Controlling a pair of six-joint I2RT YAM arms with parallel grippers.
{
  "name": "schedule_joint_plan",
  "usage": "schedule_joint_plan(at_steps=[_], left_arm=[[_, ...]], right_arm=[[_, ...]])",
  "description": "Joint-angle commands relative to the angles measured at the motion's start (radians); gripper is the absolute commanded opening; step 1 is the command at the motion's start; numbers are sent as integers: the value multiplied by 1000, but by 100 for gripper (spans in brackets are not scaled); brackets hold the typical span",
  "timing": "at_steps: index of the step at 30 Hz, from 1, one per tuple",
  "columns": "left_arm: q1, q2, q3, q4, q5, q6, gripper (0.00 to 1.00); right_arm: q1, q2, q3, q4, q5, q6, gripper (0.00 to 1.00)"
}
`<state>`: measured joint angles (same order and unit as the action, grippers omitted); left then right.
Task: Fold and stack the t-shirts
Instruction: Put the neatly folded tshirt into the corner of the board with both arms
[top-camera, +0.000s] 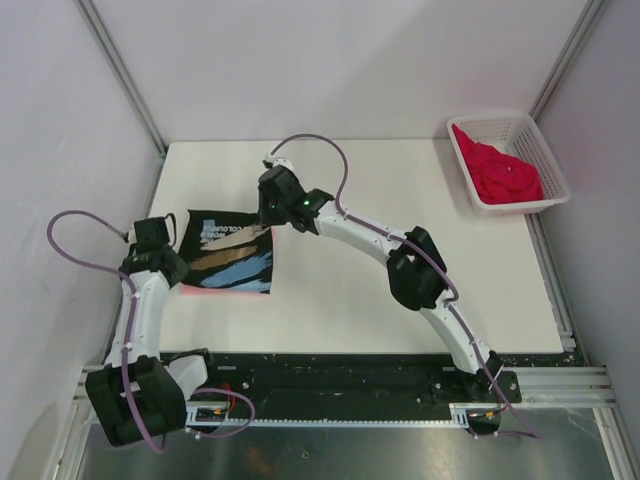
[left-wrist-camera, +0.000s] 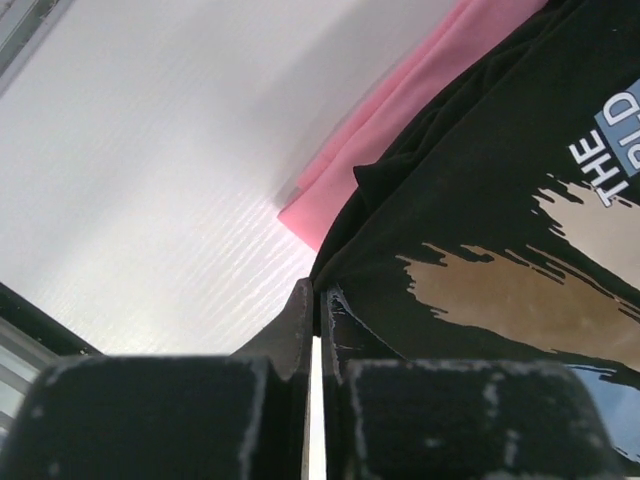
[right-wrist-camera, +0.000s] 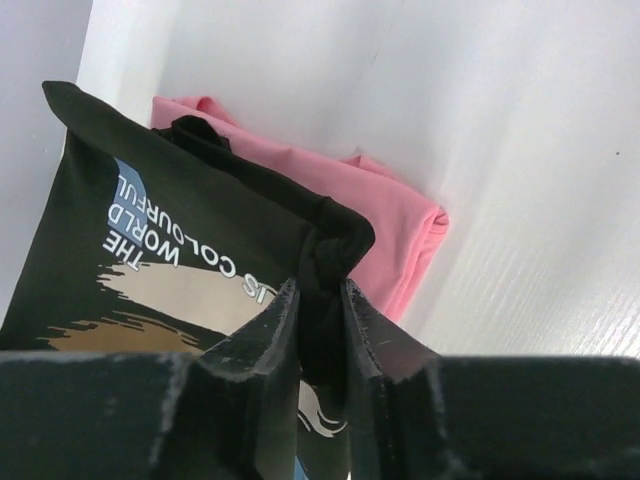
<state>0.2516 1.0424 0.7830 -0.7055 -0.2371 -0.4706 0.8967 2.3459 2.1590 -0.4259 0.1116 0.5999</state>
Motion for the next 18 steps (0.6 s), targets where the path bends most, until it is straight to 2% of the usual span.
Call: schedule_joint_plan(at_steps=[1,3,4,6,10,13,18], left_arm=[[39,41,-9,8,-67,-2,9],[60,77,-10,9,-61,-9,24],[74,88,-8,9,-53,-13,35],[90,86,-4,8,-44,-14,45],[96,43,5,12,-26,-21,53],[75,8,27,11,15,-16,55],[-150,-5,110,10,40,-5,56]], right_arm=[[-17,29,71,41,8,-1,36],[-39,43,78,31,-1,-1,51],[-53,49,83,22,-10,-2,57],[-89,55,98,-1,-30,-7,64],[-150,30,88,-35,-82,-19,67],[-172,-18,34,-43,-89,-24,67],[-210,-181,-195,34,-94,7,67]])
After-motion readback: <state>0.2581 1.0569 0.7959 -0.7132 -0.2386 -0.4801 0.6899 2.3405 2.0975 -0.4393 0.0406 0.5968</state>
